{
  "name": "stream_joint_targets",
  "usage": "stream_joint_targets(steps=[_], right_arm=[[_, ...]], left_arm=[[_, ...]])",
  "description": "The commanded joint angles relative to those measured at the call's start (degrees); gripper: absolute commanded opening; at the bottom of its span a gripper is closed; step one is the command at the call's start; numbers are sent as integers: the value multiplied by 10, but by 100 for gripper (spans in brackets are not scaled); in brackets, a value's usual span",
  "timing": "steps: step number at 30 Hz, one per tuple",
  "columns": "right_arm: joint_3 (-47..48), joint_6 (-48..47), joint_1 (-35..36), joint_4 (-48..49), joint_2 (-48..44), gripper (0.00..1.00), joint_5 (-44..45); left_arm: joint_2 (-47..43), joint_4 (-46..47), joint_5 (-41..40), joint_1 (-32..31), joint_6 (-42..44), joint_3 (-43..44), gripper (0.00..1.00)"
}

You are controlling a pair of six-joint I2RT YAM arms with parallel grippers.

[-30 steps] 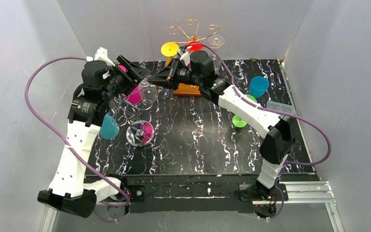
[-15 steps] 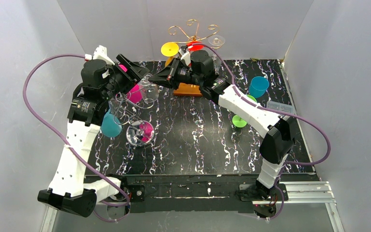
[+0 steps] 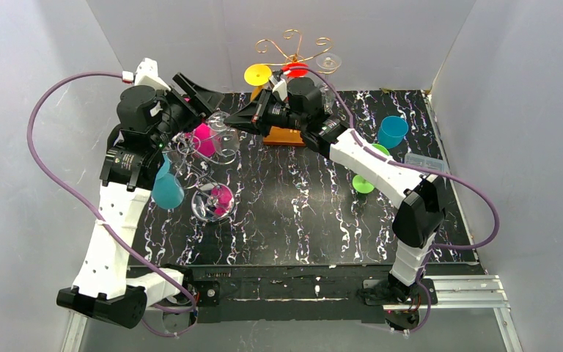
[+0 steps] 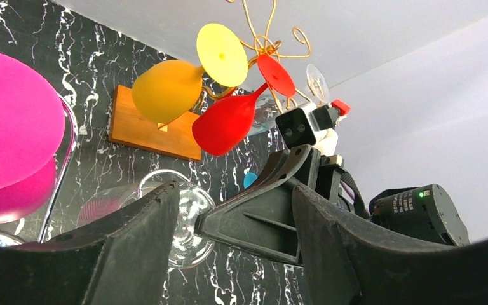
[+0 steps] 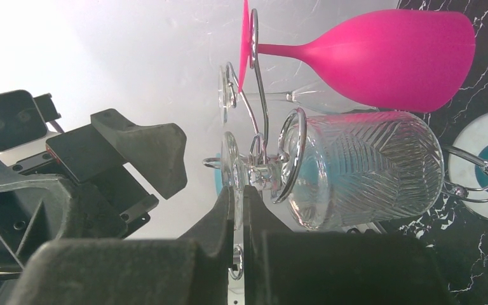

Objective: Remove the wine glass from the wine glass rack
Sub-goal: Pick up the wine glass from the wine rack.

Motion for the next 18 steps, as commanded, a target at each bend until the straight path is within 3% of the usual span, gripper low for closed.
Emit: stream_joint_targets(steps=[1, 18], right_arm=[[40, 10, 1, 80, 0, 1, -4], [107, 8, 6, 63, 49, 1, 8]], left_arm=[[1, 16, -10, -2, 24, 28, 64], [4, -2, -30, -2, 43, 63, 65]])
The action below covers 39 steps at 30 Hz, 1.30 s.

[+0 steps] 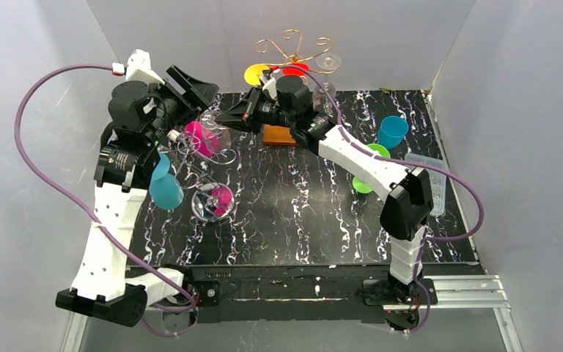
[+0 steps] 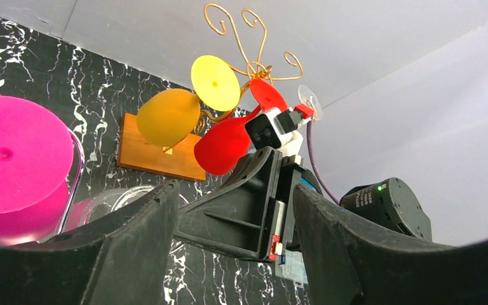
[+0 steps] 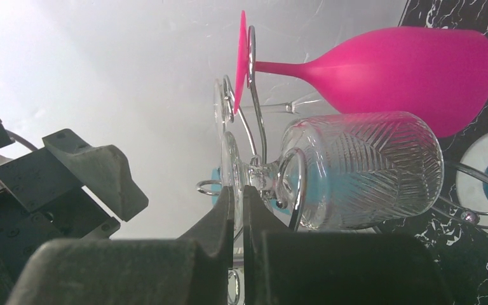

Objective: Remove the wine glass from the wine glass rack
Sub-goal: Pick up the wine glass from the wine rack.

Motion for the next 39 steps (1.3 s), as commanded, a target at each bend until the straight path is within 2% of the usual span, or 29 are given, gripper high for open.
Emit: stream_joint_targets(steps=[1, 11, 21, 33, 39], right_arm=[[52, 1, -2, 55, -8, 1, 18], [95, -13, -4, 30, 26, 1, 48], [111, -31, -19, 3, 18, 1, 93], [102, -39, -46, -4, -8, 1, 103], [50, -39, -57, 7, -54, 1, 101]], left_arm=[[-4, -2, -6, -2, 11, 21, 65], [-8, -11, -3, -2, 15, 29, 65], [-7, -14, 1, -2, 15, 33, 65], [-1, -18, 21, -2, 21, 45, 66], [7, -18, 51, -2, 18, 47, 66]])
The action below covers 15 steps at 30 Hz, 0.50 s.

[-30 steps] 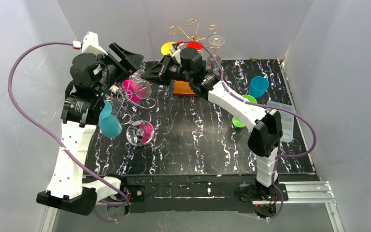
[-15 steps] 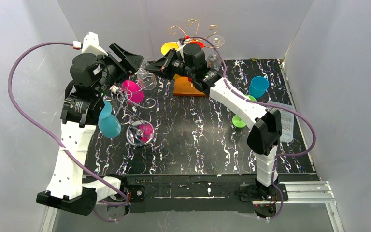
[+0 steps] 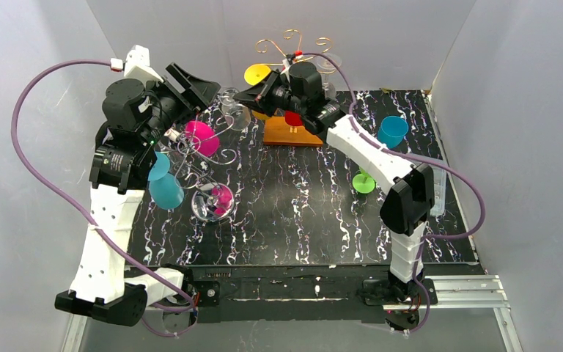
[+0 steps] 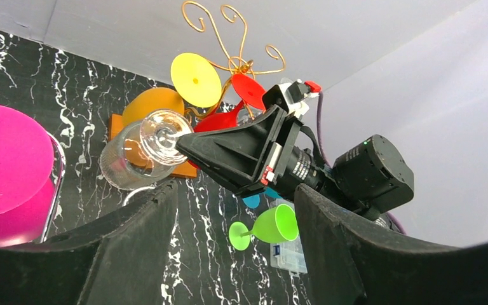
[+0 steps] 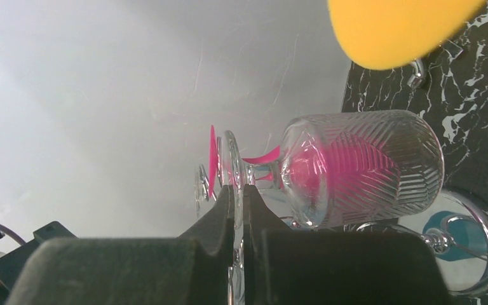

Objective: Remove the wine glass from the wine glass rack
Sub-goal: Pick up the wine glass from the wine rack.

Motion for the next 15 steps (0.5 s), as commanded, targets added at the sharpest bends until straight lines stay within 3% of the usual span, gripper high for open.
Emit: stream_joint_targets(steps=[1, 15], right_arm=[[-20, -4, -10, 61, -90, 1, 4], [-174, 8, -49, 82, -247, 1, 2]], left_arm=[[6, -3, 31, -2, 7, 18, 66], [27, 39, 127, -24, 4, 21, 79]])
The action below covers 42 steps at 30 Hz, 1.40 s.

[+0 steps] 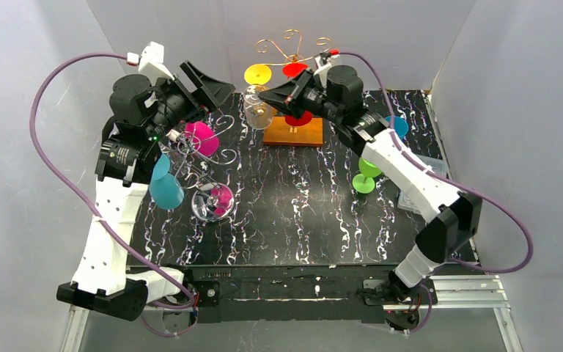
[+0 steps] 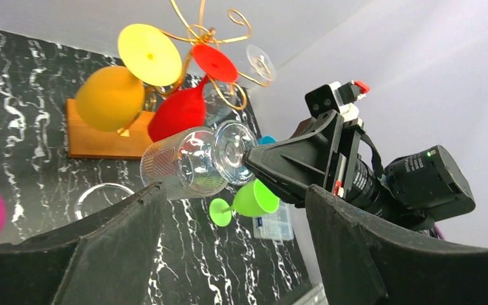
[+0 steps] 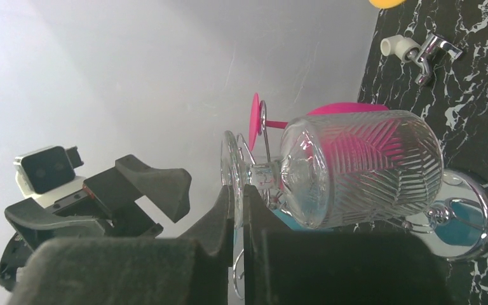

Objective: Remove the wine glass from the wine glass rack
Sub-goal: Pick up the wine glass from the wine rack, then place the wine glass at the center of the board.

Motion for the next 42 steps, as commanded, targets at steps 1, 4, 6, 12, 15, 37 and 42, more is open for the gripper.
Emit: stream_joint_targets(steps=[1, 4, 6, 12, 15, 37, 42], right_arm=[[-37, 12, -29, 76, -81, 1, -7], [-79, 39, -66, 100, -118, 1, -37], [-113, 73, -100, 126, -144, 1, -65], [-197, 207, -211, 239, -210, 1, -162], [-230, 286, -257, 307, -231, 1, -190], [-302, 572, -300, 559, -258, 1, -151], [-310, 597, -300, 570, -263, 1, -144]], left_arm=[[10, 29, 50, -27, 5, 22, 79], [20, 39, 50, -59, 8, 25, 82], [28, 43, 48, -84, 13, 29, 84], [58, 67, 46, -150, -1, 32, 86], [64, 115, 57, -167, -30, 9, 81], [137, 287, 65, -224, -119, 6, 63], [164, 298, 59, -239, -113, 34, 64]])
